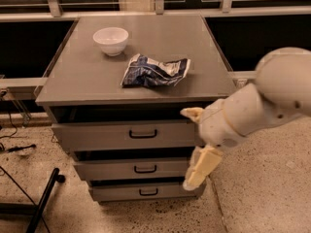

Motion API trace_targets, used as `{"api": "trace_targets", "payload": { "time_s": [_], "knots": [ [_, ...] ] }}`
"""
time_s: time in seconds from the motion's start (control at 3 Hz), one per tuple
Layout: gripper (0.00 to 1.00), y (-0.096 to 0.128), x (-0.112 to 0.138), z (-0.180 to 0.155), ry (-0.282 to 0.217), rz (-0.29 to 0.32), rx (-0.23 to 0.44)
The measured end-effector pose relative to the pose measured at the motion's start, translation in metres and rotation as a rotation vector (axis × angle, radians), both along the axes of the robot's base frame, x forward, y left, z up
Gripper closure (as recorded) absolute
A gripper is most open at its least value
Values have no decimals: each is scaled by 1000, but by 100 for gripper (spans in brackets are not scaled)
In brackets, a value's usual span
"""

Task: Open top drawer

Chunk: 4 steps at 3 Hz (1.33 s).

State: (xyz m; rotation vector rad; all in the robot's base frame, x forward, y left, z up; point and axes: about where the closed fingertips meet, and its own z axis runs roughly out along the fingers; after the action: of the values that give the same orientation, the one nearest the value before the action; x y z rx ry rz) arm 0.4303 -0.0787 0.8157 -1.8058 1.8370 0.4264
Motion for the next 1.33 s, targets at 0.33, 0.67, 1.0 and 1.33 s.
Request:
{"api": "trace_targets", "payload": {
  "time_s": [0.33,0.67,1.0,1.33],
  "knots": [
    [0,22,5,-16,2,52,21],
    [0,45,12,-32,-15,88,27],
    [0,66,24,-46,-43,120,16],
    [0,88,43,-70,-58,151,-55]
  ]
}}
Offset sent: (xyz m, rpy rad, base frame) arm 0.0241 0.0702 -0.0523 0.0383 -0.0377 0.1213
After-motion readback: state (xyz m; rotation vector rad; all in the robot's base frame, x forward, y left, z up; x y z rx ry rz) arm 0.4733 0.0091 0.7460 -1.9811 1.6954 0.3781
